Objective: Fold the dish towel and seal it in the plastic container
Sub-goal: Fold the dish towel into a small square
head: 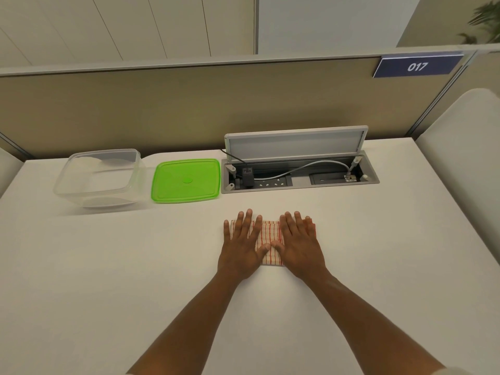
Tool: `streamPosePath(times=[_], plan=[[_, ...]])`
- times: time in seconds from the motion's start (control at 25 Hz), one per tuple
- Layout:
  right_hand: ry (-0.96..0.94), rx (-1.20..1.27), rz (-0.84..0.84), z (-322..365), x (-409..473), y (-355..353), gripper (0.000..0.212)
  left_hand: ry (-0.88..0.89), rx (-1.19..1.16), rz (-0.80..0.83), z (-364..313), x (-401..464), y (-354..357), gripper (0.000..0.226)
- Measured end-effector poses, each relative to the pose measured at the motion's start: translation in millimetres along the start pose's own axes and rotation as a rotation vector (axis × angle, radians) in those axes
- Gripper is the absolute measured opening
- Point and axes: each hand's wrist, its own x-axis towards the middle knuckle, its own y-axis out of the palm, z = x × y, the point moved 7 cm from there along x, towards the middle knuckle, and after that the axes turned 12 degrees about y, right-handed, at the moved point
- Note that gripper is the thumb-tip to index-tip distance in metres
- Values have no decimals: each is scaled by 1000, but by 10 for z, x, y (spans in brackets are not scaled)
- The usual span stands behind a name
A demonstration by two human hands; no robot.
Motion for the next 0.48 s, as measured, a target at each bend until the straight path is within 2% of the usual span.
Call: streamPosePath(times=[0.48], plan=[[50,-7,71,-224,34,-7,99,10,-100,25,23,5,14,77]])
